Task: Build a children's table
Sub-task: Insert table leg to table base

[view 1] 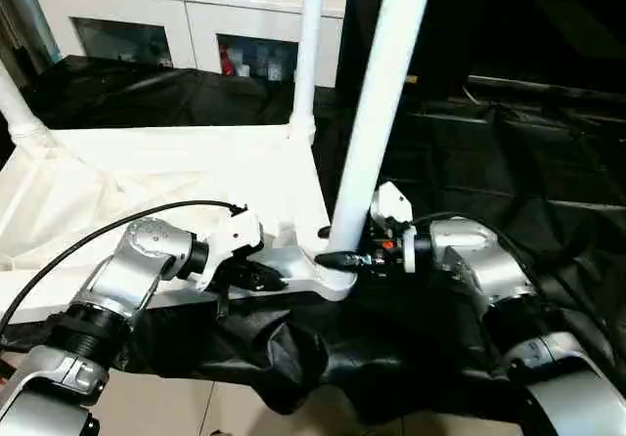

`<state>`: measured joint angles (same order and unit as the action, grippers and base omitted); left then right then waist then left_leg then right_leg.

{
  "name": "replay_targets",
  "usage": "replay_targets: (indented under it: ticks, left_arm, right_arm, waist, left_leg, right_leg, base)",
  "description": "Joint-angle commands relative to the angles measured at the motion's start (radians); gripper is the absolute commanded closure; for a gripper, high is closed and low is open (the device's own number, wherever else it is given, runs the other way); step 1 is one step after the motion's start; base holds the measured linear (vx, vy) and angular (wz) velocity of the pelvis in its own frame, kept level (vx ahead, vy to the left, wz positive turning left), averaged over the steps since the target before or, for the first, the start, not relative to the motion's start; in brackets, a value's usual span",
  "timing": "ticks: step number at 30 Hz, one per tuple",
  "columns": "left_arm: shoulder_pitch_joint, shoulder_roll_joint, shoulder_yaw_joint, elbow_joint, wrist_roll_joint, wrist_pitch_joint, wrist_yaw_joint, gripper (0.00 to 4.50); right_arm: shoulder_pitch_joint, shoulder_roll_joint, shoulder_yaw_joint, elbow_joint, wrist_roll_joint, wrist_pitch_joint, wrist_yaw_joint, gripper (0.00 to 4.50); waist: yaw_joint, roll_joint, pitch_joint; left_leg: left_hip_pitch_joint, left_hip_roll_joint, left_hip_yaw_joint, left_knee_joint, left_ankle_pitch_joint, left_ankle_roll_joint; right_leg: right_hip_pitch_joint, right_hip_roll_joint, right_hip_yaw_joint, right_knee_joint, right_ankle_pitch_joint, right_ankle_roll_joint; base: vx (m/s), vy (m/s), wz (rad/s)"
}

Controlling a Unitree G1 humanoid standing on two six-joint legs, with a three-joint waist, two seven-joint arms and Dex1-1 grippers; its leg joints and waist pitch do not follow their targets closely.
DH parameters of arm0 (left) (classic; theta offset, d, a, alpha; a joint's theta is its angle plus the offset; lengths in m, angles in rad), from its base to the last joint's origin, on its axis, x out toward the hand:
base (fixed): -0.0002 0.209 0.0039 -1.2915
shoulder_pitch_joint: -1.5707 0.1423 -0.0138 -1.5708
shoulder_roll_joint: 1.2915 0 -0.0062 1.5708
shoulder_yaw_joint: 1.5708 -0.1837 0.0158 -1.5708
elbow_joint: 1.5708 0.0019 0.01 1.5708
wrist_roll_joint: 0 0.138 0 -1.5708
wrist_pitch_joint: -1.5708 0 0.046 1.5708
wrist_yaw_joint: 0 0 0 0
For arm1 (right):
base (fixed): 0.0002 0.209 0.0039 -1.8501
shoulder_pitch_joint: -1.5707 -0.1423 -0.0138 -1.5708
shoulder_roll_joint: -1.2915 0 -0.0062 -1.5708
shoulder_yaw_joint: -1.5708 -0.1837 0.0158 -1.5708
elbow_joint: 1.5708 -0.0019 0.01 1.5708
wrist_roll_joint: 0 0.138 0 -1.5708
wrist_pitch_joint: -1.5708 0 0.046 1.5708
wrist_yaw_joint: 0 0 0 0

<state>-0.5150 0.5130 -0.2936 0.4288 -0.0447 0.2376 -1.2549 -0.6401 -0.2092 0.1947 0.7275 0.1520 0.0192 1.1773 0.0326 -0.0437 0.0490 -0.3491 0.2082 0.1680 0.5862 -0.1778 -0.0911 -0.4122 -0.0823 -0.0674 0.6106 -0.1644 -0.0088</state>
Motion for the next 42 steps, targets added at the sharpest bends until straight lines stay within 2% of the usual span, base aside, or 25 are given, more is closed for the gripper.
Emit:
replay_targets:
  ticks: [1, 2, 5, 7, 8, 9, 10, 11, 14, 19, 25, 28, 29, 30, 32, 35, 37, 38, 39, 42]
  left_arm:
    - [-0.045, -0.043, 0.022, -0.042, -0.033, 0.02, 0.033, 4.5]
    - [-0.056, -0.059, 0.031, -0.042, -0.022, 0.052, 0.082, 4.5]
    - [-0.078, -0.092, 0.043, -0.051, 0.012, 0.123, 0.191, 4.5]
    - [-0.1, -0.133, 0.056, -0.061, 0.043, 0.213, 0.302, 4.5]
    - [-0.11, -0.157, 0.065, -0.064, 0.055, 0.256, 0.355, 4.5]
    - [-0.116, -0.174, 0.068, -0.065, 0.064, 0.279, 0.39, 4.5]
    - [-0.122, -0.198, 0.071, -0.065, 0.078, 0.306, 0.433, 4.5]
    - [-0.125, -0.224, 0.069, -0.065, 0.094, 0.325, 0.474, 4.5]
    - [-0.127, -0.3, 0.062, -0.053, 0.104, 0.359, 0.562, 4.5]
    - [-0.12, -0.318, 0.041, -0.046, 0.126, 0.381, 0.608, 4.5]
    - [-0.119, -0.314, 0.045, -0.051, 0.128, 0.39, 0.608, 4.5]
    - [-0.121, -0.309, 0.041, -0.05, 0.128, 0.383, 0.597, 4.5]
    - [-0.12, -0.307, 0.039, -0.051, 0.127, 0.378, 0.592, 4.5]
    - [-0.119, -0.306, 0.038, -0.052, 0.125, 0.376, 0.589, 4.5]
    - [-0.118, -0.305, 0.039, -0.055, 0.122, 0.372, 0.585, 4.5]
    - [-0.116, -0.302, 0.037, -0.058, 0.119, 0.367, 0.577, 4.5]
    - [-0.113, -0.298, 0.035, -0.063, 0.112, 0.356, 0.559, 4.5]
    - [-0.112, -0.296, 0.035, -0.065, 0.11, 0.352, 0.552, 4.5]
    - [-0.11, -0.294, 0.034, -0.067, 0.107, 0.348, 0.546, 4.5]
    - [-0.101, -0.281, 0.026, -0.081, 0.102, 0.332, 0.518, 4.5]
  right_arm:
    - [0.016, 0.023, 0.019, 0.128, -0.08, 0.028, -0.148, 2.6]
    - [-0.005, 0.04, -0.004, 0.164, -0.085, 0.027, -0.235, 2.6]
    - [-0.044, 0.08, -0.048, 0.224, -0.076, 0.039, -0.382, 2.6]
    - [-0.079, 0.121, -0.08, 0.275, -0.058, 0.063, -0.491, 2.6]
    - [-0.093, 0.138, -0.092, 0.296, -0.051, 0.076, -0.533, 2.6]
    - [-0.103, 0.151, -0.097, 0.311, -0.049, 0.083, -0.563, 2.6]
    - [-0.116, 0.168, -0.104, 0.332, -0.045, 0.097, -0.599, 2.6]
    - [-0.129, 0.185, -0.11, 0.354, -0.041, 0.111, -0.637, 2.6]
    - [-0.166, 0.237, -0.139, 0.416, -0.029, 0.131, -0.713, 2.6]
    - [-0.198, 0.274, -0.148, 0.456, -0.052, 0.123, -0.753, 2.6]
    - [-0.207, 0.283, -0.148, 0.464, -0.059, 0.123, -0.754, 2.6]
    - [-0.219, 0.285, -0.131, 0.476, -0.085, 0.118, -0.739, 2.6]
    - [-0.222, 0.285, -0.134, 0.475, -0.083, 0.115, -0.733, 2.04]
    - [-0.226, 0.285, -0.14, 0.474, -0.081, 0.112, -0.729, 1.9]
    - [-0.232, 0.285, -0.152, 0.474, -0.075, 0.108, -0.727, 1.82]
    - [-0.242, 0.286, -0.163, 0.478, -0.074, 0.1, -0.721, 1.46]
    - [-0.253, 0.285, -0.174, 0.472, -0.068, 0.076, -0.713, 1.42]
    - [-0.257, 0.285, -0.18, 0.47, -0.066, 0.068, -0.709, 1.12]
    - [-0.259, 0.284, -0.182, 0.467, -0.065, 0.065, -0.702, 1.12]
    - [-0.268, 0.275, -0.183, 0.449, -0.066, 0.048, -0.672, 0.93]
  waist:
    - [-0.002, 0.013, -0.045]
    - [-0.007, 0.014, -0.043]
    - [-0.012, 0.02, -0.045]
    - [-0.013, 0.024, -0.049]
    - [-0.018, 0.023, -0.049]
    - [-0.016, 0.024, -0.049]
    - [-0.015, 0.027, -0.048]
    - [-0.019, 0.02, -0.049]
    - [-0.015, 0.019, -0.052]
    - [-0.012, 0.019, -0.054]
    - [-0.013, 0.02, -0.05]
    - [-0.015, 0.021, -0.05]
    - [-0.015, 0.02, -0.05]
    - [-0.016, 0.021, -0.05]
    - [-0.018, 0.022, -0.05]
    - [-0.022, 0.022, -0.049]
    - [-0.024, 0.023, -0.048]
    - [-0.026, 0.021, -0.051]
    - [-0.025, 0.025, -0.05]
    - [-0.027, 0.024, -0.051]
  left_leg:
    - [0.002, 0.016, -0.011, -0.08, -0.416, -0.022]
    - [0.0, 0.013, -0.015, -0.08, -0.43, -0.028]
    - [0.007, 0.011, -0.021, -0.077, -0.459, -0.034]
    - [0.011, 0.011, -0.022, -0.077, -0.454, -0.035]
    - [0.007, 0.014, -0.021, -0.08, -0.446, -0.035]
    - [0.007, 0.013, -0.02, -0.08, -0.444, -0.034]
    - [0.011, 0.013, -0.018, -0.078, -0.452, -0.031]
    - [0.007, 0.014, -0.015, -0.078, -0.451, -0.027]
    - [0.004, 0.011, -0.012, -0.076, -0.424, -0.02]
    - [0.0, 0.012, -0.01, -0.08, -0.415, -0.011]
    - [0.003, 0.011, -0.011, -0.081, -0.442, -0.012]
    - [0.002, 0.011, -0.013, -0.082, -0.451, -0.015]
    - [0.003, 0.011, -0.013, -0.082, -0.453, -0.015]
    - [0.001, 0.011, -0.013, -0.083, -0.45, -0.014]
    - [0.001, 0.011, -0.013, -0.082, -0.455, -0.014]
    - [0.003, 0.011, -0.014, -0.082, -0.468, -0.014]
    - [0.002, 0.01, -0.014, -0.082, -0.475, -0.012]
    - [-0.002, 0.01, -0.015, -0.082, -0.461, -0.01]
    - [0.0, 0.011, -0.013, -0.082, -0.458, -0.01]
    - [-0.003, 0.013, -0.012, -0.083, -0.449, -0.008]
  right_leg:
    - [0.035, -0.054, 0.035, -0.098, -0.555, -0.145]
    - [0.035, -0.055, 0.028, -0.105, -0.615, -0.119]
    - [0.03, -0.056, 0.02, -0.118, -0.665, -0.087]
    - [0.028, -0.054, 0.022, -0.115, -0.61, -0.108]
    - [0.031, -0.051, 0.023, -0.108, -0.553, -0.132]
    - [0.033, -0.05, 0.022, -0.107, -0.537, -0.136]
    - [0.027, -0.048, 0.023, -0.107, -0.517, -0.149]
    - [0.031, -0.049, 0.024, -0.107, -0.5, -0.156]
    - [0.032, -0.049, 0.028, -0.101, -0.454, -0.167]
    - [0.035, -0.048, 0.03, -0.098, -0.413, -0.173]
    - [0.03, -0.049, 0.027, -0.107, -0.477, -0.149]
    - [0.03, -0.049, 0.027, -0.108, -0.487, -0.144]
    - [0.029, -0.049, 0.027, -0.108, -0.486, -0.143]
    - [0.03, -0.05, 0.027, -0.107, -0.479, -0.144]
    - [0.029, -0.05, 0.028, -0.108, -0.475, -0.148]
    - [0.027, -0.049, 0.027, -0.11, -0.492, -0.146]
    - [0.027, -0.05, 0.026, -0.113, -0.505, -0.141]
    - [0.031, -0.05, 0.026, -0.109, -0.495, -0.142]
    - [0.028, -0.05, 0.028, -0.11, -0.484, -0.147]
    - [0.031, -0.05, 0.029, -0.105, -0.449, -0.163]
  base:
    - [0.0, 0.0, 0.0]
    - [0.0, 0.0, 0.0]
    - [0.0, 0.0, 0.0]
    - [0.0, 0.0, 0.0]
    - [0.0, 0.0, 0.0]
    - [0.0, 0.0, 0.0]
    - [0.0, 0.0, 0.0]
    - [0.0, 0.0, 0.0]
    - [0.0, 0.0, 0.0]
    - [0.0, 0.0, 0.0]
    - [0.0, 0.0, 0.0]
    - [0.0, 0.0, 0.0]
    - [0.0, 0.0, 0.0]
    - [0.0, 0.0, 0.0]
    - [0.0, 0.0, 0.0]
    - [0.0, 0.0, 0.0]
    - [0.0, 0.0, 0.0]
    - [0.0, 0.0, 0.0]
    - [0.0, 0.0, 0.0]
    - [0.0, 0.0, 0.0]
